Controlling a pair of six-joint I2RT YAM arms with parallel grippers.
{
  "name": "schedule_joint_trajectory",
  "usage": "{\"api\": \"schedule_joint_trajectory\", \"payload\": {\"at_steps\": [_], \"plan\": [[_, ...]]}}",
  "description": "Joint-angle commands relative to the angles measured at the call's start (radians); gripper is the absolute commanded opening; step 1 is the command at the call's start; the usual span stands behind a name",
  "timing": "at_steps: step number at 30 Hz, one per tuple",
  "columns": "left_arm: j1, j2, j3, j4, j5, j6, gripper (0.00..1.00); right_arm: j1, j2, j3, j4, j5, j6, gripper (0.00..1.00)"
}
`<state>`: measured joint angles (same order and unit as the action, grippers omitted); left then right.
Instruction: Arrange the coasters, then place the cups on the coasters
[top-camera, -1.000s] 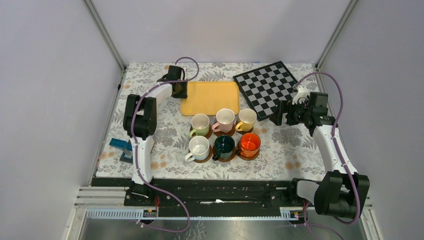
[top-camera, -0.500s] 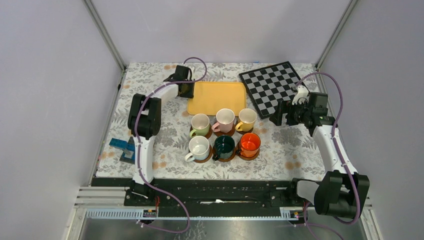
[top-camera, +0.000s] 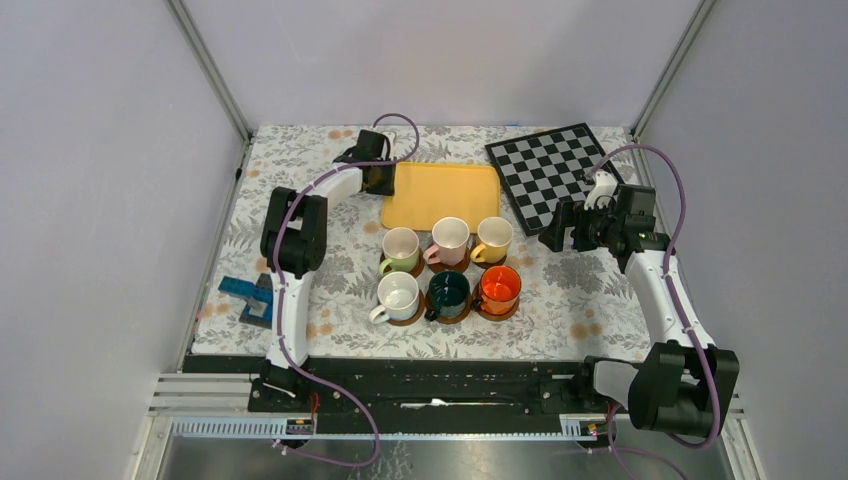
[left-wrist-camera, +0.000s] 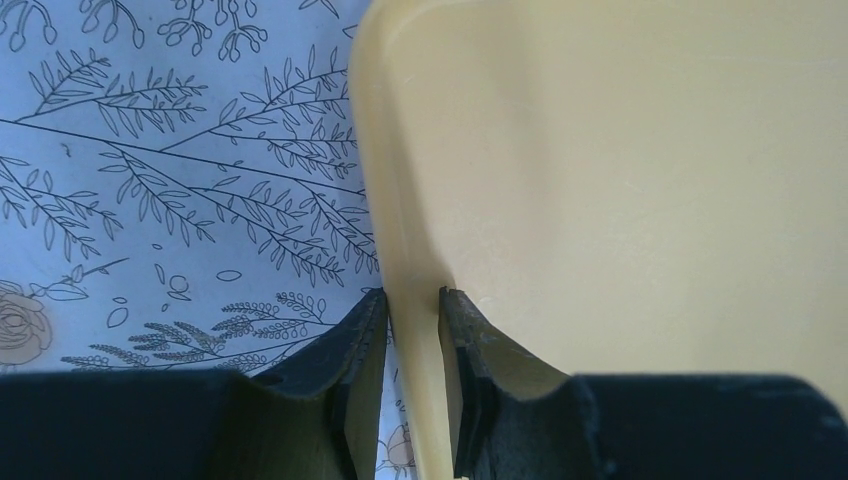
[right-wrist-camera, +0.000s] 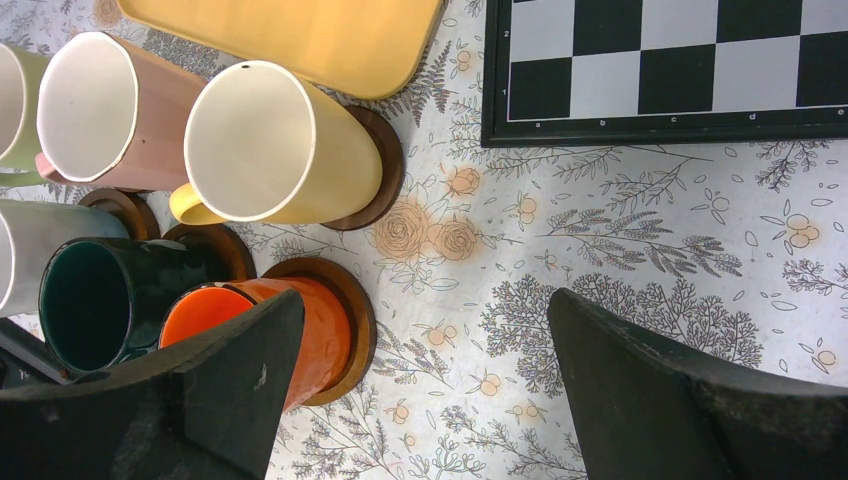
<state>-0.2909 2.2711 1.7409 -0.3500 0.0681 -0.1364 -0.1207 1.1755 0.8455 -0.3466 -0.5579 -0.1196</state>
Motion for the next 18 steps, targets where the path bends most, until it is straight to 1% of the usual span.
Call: {"api": "schedule_joint_trajectory", "payload": {"at_steps": [1,4,8,12,14,15,16,17,18], "plan": [[-0.025,0.017,0.009,-0.044,0.085,-0.057,0.27,-0.004,-0.019,-0.001,0.018,0.017,-0.014,0.98],[-0.025,-0.007,-0.001,-0.053,0.066,-0.055,0.34,-0.004,-0.02,-0.002,0.019,0.018,-0.015,0.98],[-0.024,-0.044,0.001,-0.065,0.052,-0.049,0.46,-0.004,-0.02,0.004,0.018,0.015,-0.007,0.98],[-0.01,-0.079,0.055,-0.098,0.042,-0.048,0.6,-0.004,-0.019,0.028,0.006,0.01,-0.007,0.98],[0.008,-0.101,0.092,-0.121,0.076,-0.042,0.67,-0.004,-0.019,0.045,-0.004,0.011,-0.009,0.98],[0.02,-0.12,0.11,-0.134,0.095,-0.037,0.72,-0.004,-0.02,0.057,-0.008,0.012,-0.011,0.98],[0.033,-0.138,0.126,-0.146,0.106,-0.034,0.82,-0.004,-0.017,0.067,-0.013,0.01,-0.011,0.98],[0.042,-0.159,0.136,-0.156,0.117,-0.024,0.94,-0.004,-0.017,0.078,-0.017,0.01,-0.011,0.98],[0.05,-0.18,0.143,-0.165,0.127,-0.011,0.98,-0.004,-0.012,0.092,-0.022,0.01,-0.009,0.98]]}}
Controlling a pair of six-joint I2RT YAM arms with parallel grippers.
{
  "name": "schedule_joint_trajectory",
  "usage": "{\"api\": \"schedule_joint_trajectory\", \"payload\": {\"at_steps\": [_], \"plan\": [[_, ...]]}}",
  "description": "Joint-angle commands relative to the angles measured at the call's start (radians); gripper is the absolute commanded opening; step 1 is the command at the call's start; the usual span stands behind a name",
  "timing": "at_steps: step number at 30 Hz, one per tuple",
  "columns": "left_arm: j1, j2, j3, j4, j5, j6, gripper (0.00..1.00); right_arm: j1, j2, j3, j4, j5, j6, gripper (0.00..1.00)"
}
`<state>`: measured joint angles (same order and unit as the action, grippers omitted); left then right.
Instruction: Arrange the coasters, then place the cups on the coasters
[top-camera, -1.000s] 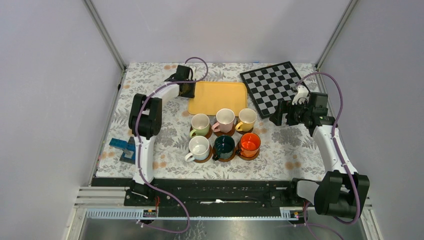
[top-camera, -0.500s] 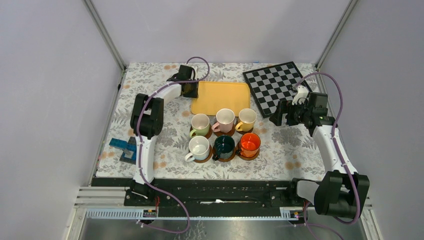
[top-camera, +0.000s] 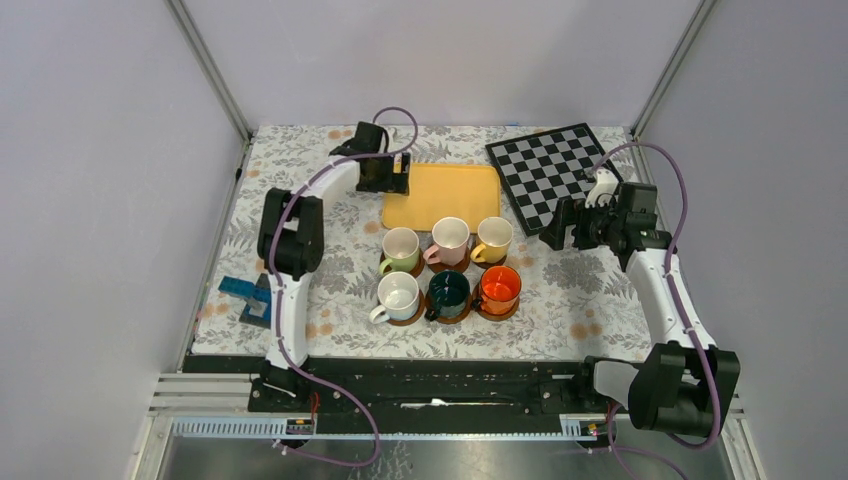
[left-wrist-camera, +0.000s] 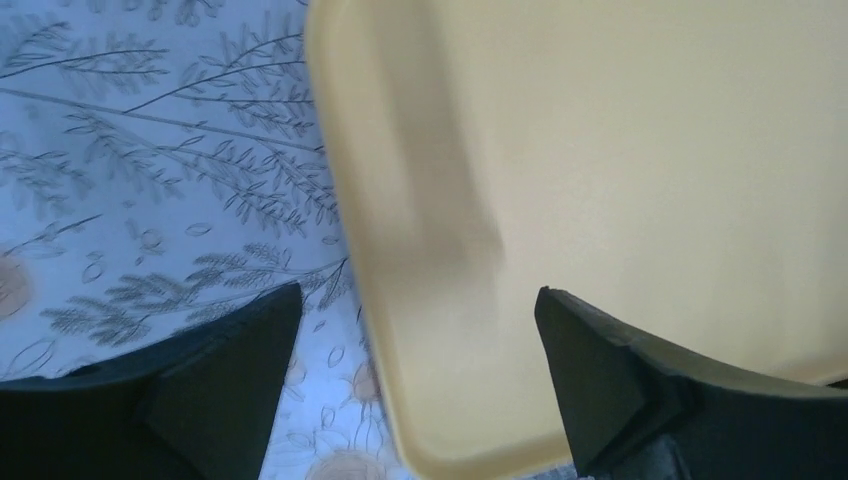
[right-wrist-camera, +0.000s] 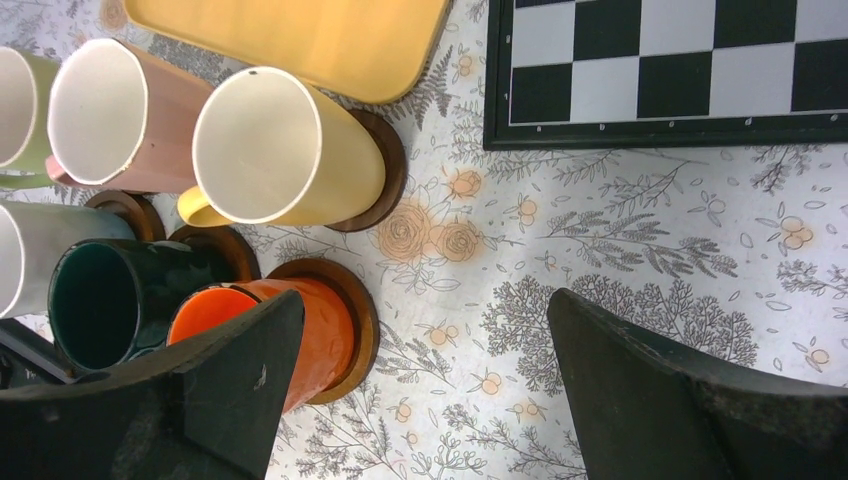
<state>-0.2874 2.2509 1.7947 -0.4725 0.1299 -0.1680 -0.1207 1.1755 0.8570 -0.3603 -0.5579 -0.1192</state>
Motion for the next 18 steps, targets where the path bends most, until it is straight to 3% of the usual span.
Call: {"api": "schedule_joint_trajectory", "payload": {"at_steps": [1,6,10,18], "plan": [[0.056,-0.184,0.093,-0.052,0.077,0.033,0.99,-0.004,-0.006,0.099,-0.018,0.006,-0.005,0.98],[0.157,-0.298,0.097,-0.123,0.196,0.033,0.99,-0.004,0.047,0.227,-0.063,-0.003,-0.004,0.98],[0.306,-0.402,0.018,-0.14,0.383,0.021,0.99,-0.004,0.11,0.349,-0.104,0.029,-0.023,0.98],[0.436,-0.618,-0.271,-0.113,0.295,0.158,0.99,-0.034,0.211,0.399,-0.1,0.046,-0.009,0.98]]}}
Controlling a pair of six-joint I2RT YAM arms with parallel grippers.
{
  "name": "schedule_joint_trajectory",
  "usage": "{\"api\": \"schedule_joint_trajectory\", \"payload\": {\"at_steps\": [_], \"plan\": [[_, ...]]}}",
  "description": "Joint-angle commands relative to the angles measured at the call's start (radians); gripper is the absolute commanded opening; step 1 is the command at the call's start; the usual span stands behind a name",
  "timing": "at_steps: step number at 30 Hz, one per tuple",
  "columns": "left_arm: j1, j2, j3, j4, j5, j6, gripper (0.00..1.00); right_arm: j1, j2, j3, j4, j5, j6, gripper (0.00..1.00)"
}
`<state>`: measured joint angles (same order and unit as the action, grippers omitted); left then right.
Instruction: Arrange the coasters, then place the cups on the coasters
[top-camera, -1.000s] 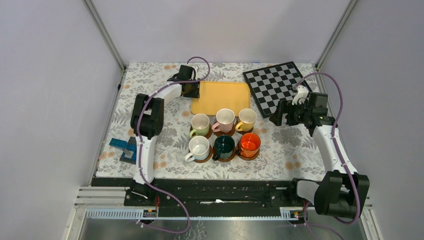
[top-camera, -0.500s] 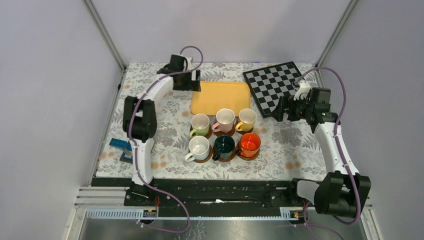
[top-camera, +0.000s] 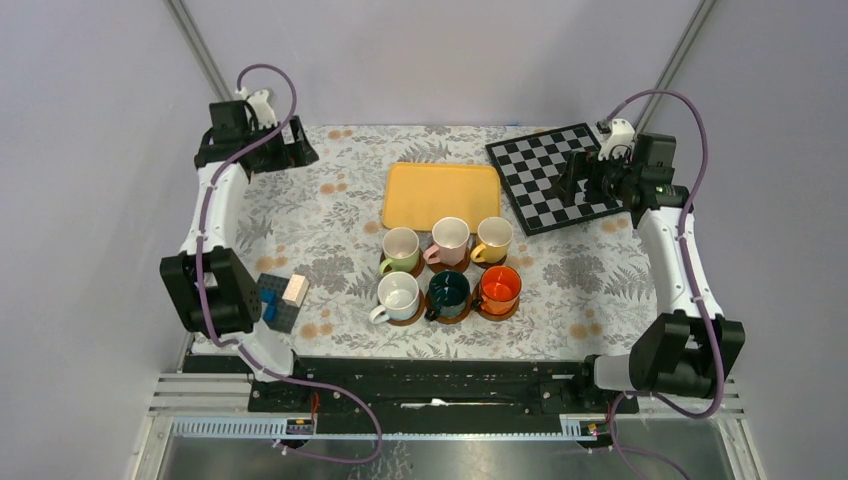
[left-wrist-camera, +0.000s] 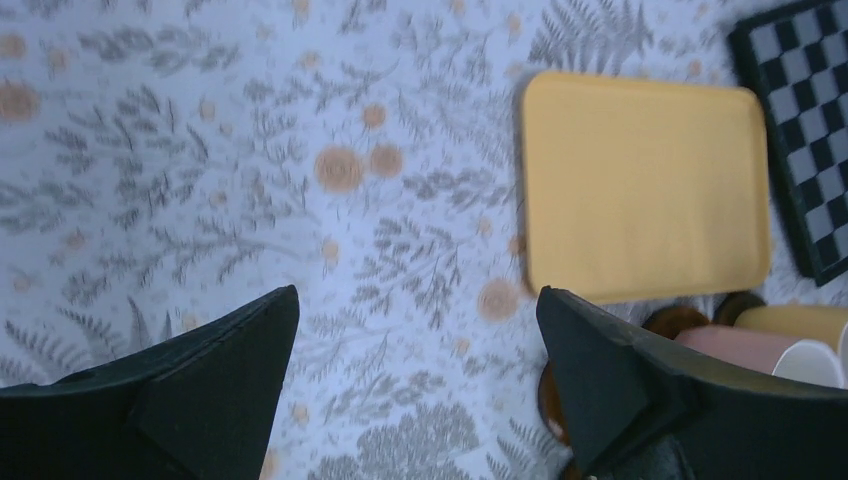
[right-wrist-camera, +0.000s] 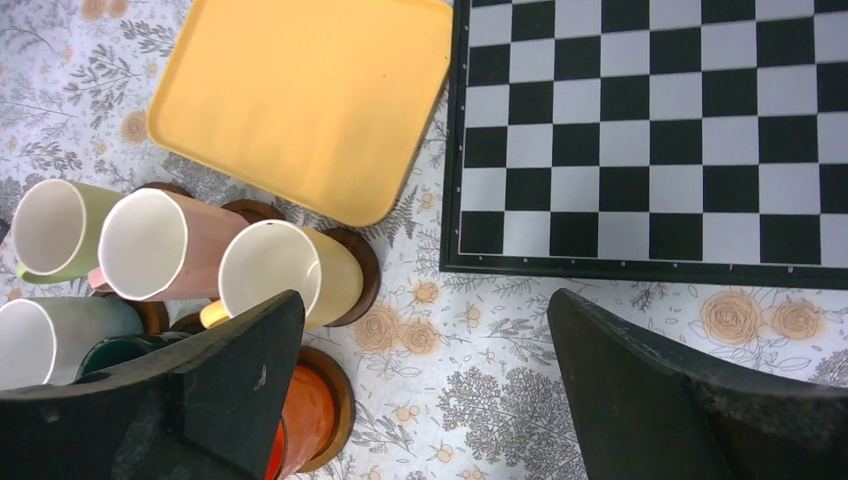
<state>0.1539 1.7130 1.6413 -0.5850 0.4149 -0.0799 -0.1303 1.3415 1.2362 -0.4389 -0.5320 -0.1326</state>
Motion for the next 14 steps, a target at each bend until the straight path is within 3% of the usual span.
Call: {"api": "schedule_joint_trajectory", "payload": {"at_steps": [1,14], "plan": [[-0.004,-0.098,-0.144,0.01,0.006,0.065,0.99,-0.03,0.06,0.013,-0.012,0.015,0.012,0.98],[-0.004,-0.127,-0.258,0.043,-0.06,0.07,0.99,-0.042,0.107,-0.076,0.034,0.037,0.006,0.98]]}}
